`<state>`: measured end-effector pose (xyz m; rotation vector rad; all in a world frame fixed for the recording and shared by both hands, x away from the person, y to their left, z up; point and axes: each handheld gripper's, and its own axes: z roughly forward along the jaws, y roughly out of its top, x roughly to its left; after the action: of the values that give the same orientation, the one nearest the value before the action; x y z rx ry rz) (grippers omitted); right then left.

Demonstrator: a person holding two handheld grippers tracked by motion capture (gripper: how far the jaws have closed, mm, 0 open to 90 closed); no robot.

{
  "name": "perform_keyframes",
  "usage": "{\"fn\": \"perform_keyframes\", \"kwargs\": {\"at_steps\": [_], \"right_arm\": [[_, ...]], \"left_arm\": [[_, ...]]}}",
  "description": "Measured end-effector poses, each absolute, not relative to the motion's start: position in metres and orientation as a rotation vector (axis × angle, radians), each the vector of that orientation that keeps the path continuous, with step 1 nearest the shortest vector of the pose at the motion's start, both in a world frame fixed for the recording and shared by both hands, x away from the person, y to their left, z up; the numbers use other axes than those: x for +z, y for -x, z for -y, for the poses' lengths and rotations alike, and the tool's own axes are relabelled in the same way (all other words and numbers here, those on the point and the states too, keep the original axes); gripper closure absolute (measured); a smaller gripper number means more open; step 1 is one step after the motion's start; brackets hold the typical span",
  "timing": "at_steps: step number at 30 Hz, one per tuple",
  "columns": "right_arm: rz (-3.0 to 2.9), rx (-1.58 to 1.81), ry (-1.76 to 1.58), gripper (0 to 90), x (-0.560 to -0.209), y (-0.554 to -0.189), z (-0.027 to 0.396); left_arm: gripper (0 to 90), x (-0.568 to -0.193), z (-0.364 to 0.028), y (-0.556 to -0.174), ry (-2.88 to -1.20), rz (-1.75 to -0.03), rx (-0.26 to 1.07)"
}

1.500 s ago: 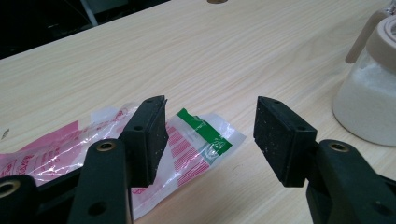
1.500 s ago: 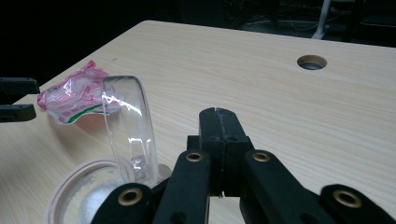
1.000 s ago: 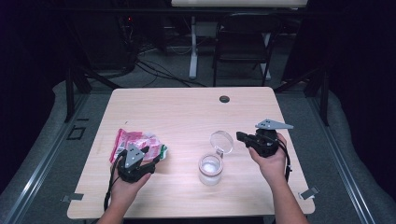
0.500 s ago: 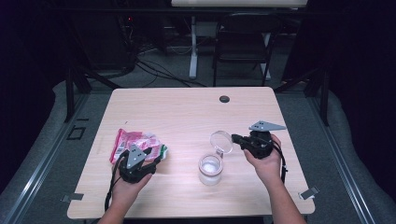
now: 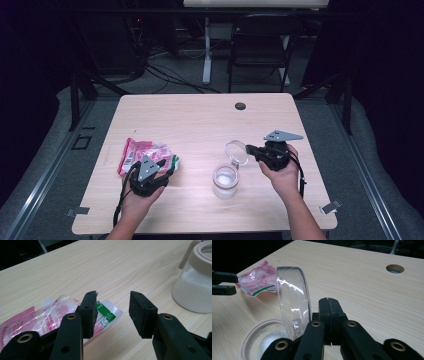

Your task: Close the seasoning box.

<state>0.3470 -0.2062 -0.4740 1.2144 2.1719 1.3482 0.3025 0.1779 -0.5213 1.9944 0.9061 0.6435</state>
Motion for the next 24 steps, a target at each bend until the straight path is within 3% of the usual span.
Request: {"fn": "perform_keyframes", "kwargs": {"at_steps": [24], "right_arm": [[-2.235,1.332,-1.142,90.0,-0.477,-0.34,0.188]], "left_arm": [[57.5,-0.523,-0.185,-0.307,-1.976,-0.935,0.646]]}}
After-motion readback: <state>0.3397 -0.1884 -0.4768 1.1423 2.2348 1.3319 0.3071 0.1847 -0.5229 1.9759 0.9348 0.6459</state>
